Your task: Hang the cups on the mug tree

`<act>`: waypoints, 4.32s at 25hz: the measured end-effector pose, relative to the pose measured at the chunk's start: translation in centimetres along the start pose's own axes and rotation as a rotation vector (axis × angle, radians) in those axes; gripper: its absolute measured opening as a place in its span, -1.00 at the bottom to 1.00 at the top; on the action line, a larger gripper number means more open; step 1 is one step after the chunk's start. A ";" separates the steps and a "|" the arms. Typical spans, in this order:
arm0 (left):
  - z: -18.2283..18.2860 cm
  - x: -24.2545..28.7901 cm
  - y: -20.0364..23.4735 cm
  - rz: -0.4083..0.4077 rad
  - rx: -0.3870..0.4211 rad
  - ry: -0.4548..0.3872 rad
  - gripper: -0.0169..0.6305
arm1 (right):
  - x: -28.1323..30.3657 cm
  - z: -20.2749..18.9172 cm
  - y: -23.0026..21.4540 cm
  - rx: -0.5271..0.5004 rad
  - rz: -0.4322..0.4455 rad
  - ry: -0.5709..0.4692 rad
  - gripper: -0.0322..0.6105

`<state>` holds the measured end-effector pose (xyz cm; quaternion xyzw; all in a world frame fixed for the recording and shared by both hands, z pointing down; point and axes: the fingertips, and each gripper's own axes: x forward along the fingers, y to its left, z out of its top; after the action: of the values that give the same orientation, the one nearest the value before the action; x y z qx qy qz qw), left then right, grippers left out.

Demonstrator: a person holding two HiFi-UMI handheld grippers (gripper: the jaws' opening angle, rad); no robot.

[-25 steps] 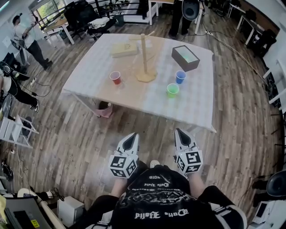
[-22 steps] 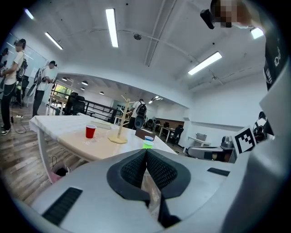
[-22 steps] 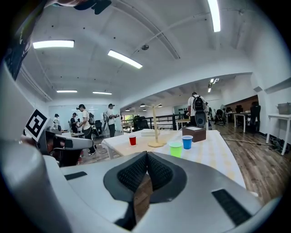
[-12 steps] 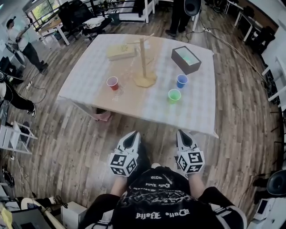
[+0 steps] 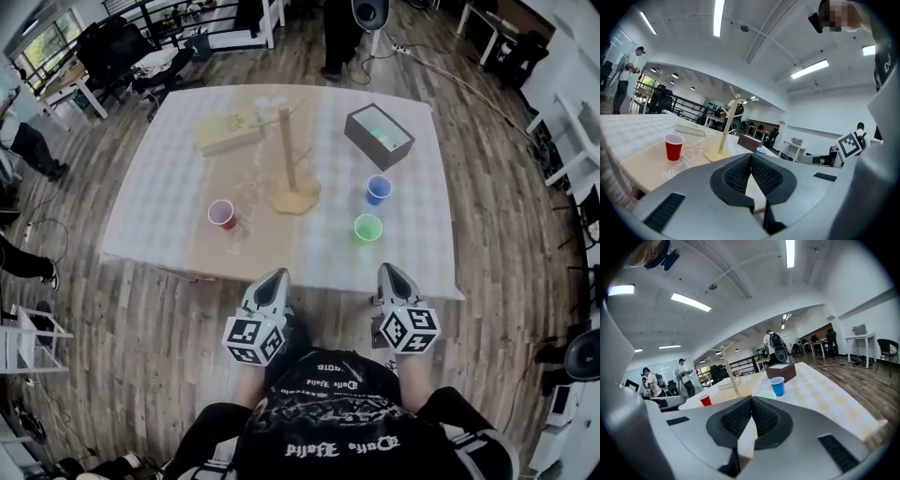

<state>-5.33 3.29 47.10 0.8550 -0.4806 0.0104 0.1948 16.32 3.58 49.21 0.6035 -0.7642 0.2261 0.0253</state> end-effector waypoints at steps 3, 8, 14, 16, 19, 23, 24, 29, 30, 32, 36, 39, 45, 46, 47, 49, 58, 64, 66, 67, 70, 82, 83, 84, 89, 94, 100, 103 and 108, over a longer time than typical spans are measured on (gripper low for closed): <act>1.5 2.2 2.5 -0.030 0.014 0.009 -0.89 | 2.5 0.8 0.2 0.021 -0.047 0.001 -0.87; 2.8 5.2 6.5 -0.076 0.031 0.040 -0.89 | 6.0 1.4 -0.4 0.055 -0.168 -0.018 -0.87; 4.4 7.7 9.7 -0.144 0.055 0.062 -0.89 | 8.1 2.1 -1.8 0.084 -0.294 -0.025 -0.86; 4.6 8.5 10.5 -0.163 0.056 0.063 -0.89 | 8.7 2.2 -2.7 0.099 -0.331 -0.030 -0.66; 4.7 9.5 11.6 -0.171 0.046 0.066 -0.89 | 9.5 2.2 -3.9 0.116 -0.357 -0.009 -0.60; 4.6 10.1 12.8 -0.154 0.026 0.074 -0.89 | 11.1 1.4 -5.4 0.125 -0.349 0.085 -0.53; 4.6 10.2 13.0 -0.147 0.022 0.076 -0.89 | 11.4 1.2 -5.8 0.139 -0.343 0.107 -0.53; 5.0 11.2 13.6 -0.114 0.019 0.088 -0.89 | 13.5 0.0 -7.3 0.224 -0.296 0.189 -0.51; 5.1 11.5 13.8 -0.106 0.021 0.088 -0.89 | 14.0 -0.1 -7.5 0.230 -0.290 0.200 -0.51; 5.4 11.8 14.0 -0.091 0.024 0.089 -0.89 | 14.8 -0.3 -7.9 0.242 -0.280 0.221 -0.51; 5.9 12.2 14.0 -0.062 0.022 0.084 -0.89 | 15.9 -0.7 -8.4 0.241 -0.259 0.271 -0.50; 5.9 12.4 14.1 -0.044 0.020 0.088 -0.89 | 16.3 -1.0 -8.5 0.249 -0.238 0.301 -0.52; 5.8 12.2 15.3 0.023 0.020 0.085 -0.89 | 17.3 -1.3 -8.4 0.249 -0.220 0.315 -0.75; 5.9 12.2 15.4 0.028 0.017 0.083 -0.89 | 17.3 -1.1 -8.5 0.242 -0.225 0.313 -0.78; 6.0 12.1 15.5 0.033 0.014 0.081 -0.89 | 17.4 -0.9 -8.4 0.233 -0.223 0.313 -0.78; 6.2 12.1 15.6 0.043 0.008 0.079 -0.89 | 17.7 -0.3 -7.9 0.210 -0.206 0.314 -0.78; 5.8 12.2 15.5 0.062 -0.006 0.070 -0.89 | 18.9 3.5 -6.0 0.125 -0.144 0.260 -0.79; 6.2 12.2 15.4 0.075 -0.010 0.057 -0.89 | 19.4 8.7 -3.8 0.066 -0.110 0.163 -0.79; 6.5 12.3 15.5 0.090 -0.016 0.046 -0.89 | 19.5 10.6 -3.1 0.049 -0.098 0.127 -0.79; 6.6 12.4 15.5 0.096 -0.019 0.041 -0.89 | 19.6 11.5 -2.8 0.039 -0.092 0.109 -0.79; 6.8 12.5 15.6 0.100 -0.015 0.036 -0.89 | 20.1 14.2 -1.8 0.000 -0.079 0.056 -0.79; 6.8 11.9 15.5 0.118 -0.014 0.041 -0.89 | 23.5 20.8 2.8 -0.206 -0.070 -0.016 -0.79; 6.8 11.8 15.7 0.124 -0.015 0.041 -0.89 | 23.7 21.2 3.1 -0.218 -0.068 -0.023 -0.79; 6.8 11.7 15.9 0.132 -0.017 0.041 -0.89 | 24.1 21.7 3.5 -0.229 -0.063 -0.030 -0.79; 6.8 11.3 16.8 0.159 -0.021 0.043 -0.89 | 25.8 23.7 4.8 -0.278 -0.053 -0.058 -0.79; 6.4 10.9 17.0 0.176 -0.027 0.050 -0.89 | 27.3 25.3 5.5 -0.339 -0.067 -0.080 -0.79; 6.3 10.1 18.1 0.207 -0.034 0.055 -0.89 | 28.6 26.5 7.2 -0.417 -0.067 -0.102 -0.79; 5.9 10.1 18.2 0.207 -0.040 0.065 -0.89 | 28.9 26.9 7.8 -0.436 -0.059 -0.116 -0.79; 5.3 9.7 18.0 0.213 -0.053 0.081 -0.89 | 28.5 28.1 9.6 -0.527 -0.037 -0.166 -0.79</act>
<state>-15.86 -14.80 50.02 0.7926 -0.5605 0.0528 0.2342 6.27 -31.33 29.92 0.6064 -0.7850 -0.0311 0.1229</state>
